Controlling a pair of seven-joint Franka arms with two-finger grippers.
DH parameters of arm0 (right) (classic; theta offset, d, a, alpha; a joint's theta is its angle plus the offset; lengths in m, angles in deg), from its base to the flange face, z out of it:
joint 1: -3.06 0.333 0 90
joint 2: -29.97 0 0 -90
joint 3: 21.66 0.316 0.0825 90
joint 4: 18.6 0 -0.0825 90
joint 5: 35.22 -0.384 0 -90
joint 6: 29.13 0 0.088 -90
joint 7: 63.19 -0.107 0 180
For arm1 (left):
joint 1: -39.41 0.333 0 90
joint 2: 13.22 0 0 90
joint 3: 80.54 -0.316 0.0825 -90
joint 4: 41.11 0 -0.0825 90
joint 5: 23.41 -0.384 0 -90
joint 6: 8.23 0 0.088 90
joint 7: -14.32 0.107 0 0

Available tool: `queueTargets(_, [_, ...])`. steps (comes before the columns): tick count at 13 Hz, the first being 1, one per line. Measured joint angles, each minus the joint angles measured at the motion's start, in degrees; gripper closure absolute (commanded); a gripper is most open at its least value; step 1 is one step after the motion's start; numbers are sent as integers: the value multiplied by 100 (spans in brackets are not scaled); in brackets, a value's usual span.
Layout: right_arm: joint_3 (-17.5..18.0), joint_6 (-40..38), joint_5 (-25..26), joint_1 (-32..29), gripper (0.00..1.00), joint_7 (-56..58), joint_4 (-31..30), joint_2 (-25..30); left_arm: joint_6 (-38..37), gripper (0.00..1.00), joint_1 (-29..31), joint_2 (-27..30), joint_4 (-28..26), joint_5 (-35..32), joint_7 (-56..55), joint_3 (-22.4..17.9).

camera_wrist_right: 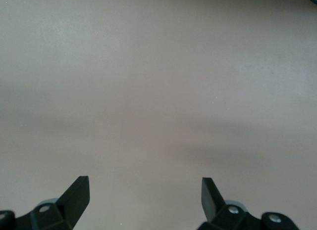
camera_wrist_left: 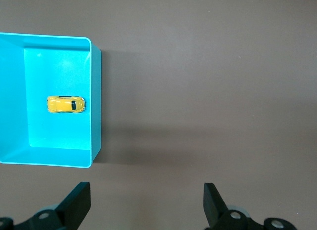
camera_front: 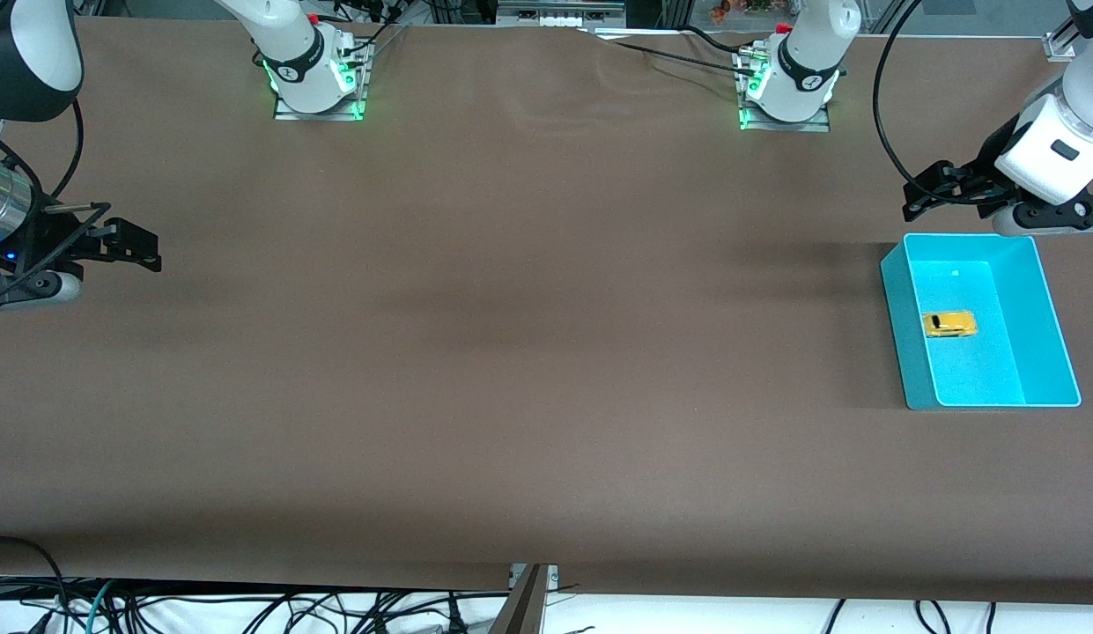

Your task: Wind and store yellow beetle car

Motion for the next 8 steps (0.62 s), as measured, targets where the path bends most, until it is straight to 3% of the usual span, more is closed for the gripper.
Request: queueTargets(8, [0,0,0,0,0,0,0,0,-92,0,0,-96,25,197,-15,-112])
